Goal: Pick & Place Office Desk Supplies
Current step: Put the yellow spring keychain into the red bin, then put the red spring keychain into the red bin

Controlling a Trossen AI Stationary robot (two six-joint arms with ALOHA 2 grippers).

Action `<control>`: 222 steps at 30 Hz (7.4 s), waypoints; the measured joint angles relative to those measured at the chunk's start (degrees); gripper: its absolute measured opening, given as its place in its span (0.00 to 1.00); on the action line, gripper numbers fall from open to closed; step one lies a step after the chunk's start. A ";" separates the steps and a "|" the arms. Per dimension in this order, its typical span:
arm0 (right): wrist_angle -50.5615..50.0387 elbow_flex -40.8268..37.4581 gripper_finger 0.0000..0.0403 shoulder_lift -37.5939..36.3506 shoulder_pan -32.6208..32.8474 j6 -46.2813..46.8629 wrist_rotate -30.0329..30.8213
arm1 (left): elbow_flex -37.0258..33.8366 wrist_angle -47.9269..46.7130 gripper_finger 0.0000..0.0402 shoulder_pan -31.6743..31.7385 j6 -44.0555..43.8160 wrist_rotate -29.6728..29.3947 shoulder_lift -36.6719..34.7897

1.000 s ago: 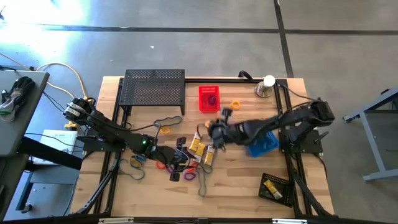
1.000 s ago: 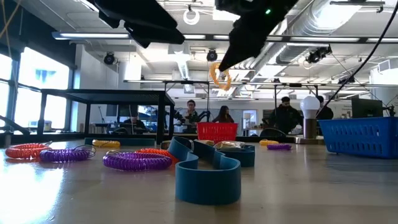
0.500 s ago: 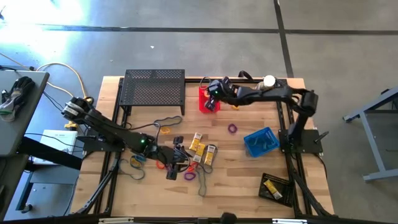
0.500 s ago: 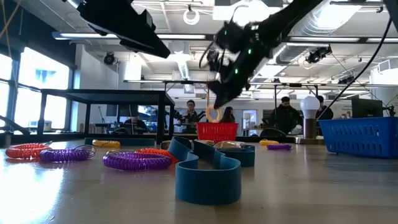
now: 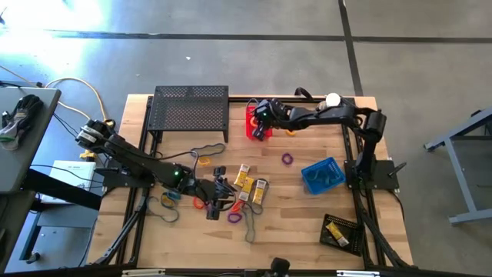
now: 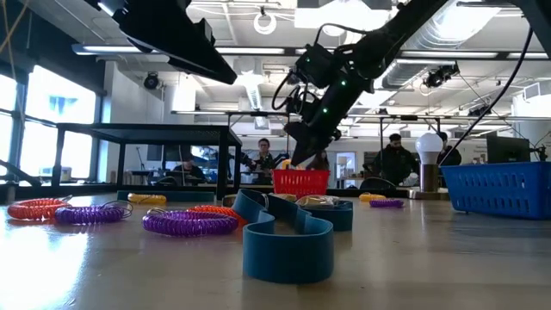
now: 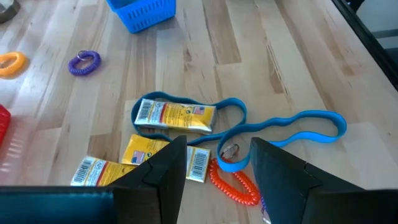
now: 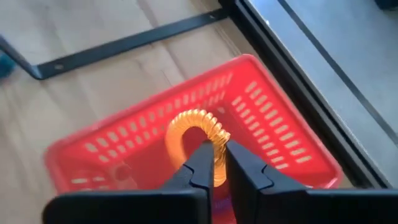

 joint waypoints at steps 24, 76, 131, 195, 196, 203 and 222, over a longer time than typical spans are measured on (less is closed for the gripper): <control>-11.94 0.04 0.59 -12.94 11.81 1.22 10.80 | 0.09 -11.50 0.42 0.00 2.39 -1.32 -4.96; -26.03 0.02 0.58 -14.03 45.20 22.88 21.18 | -1.55 -57.89 0.42 -1.11 -49.34 13.03 -6.54; -22.03 0.02 0.59 -14.08 45.20 21.46 16.62 | -7.41 -29.68 0.42 -3.45 -13.21 8.70 4.09; 6.29 -0.04 0.59 -8.48 41.81 18.92 18.62 | 4.13 2.05 0.01 -11.19 20.76 -50.93 3.23; 6.22 -0.04 0.59 -8.46 42.03 18.35 19.33 | 4.13 2.07 0.01 -11.19 20.95 -51.06 3.22; 4.49 -0.02 0.59 -8.48 44.68 18.13 20.87 | 4.13 1.95 0.02 -12.38 22.79 -55.57 3.19; 10.97 0.02 0.58 -8.59 41.30 18.78 14.77 | 4.13 2.03 0.02 -9.84 20.96 -50.53 3.17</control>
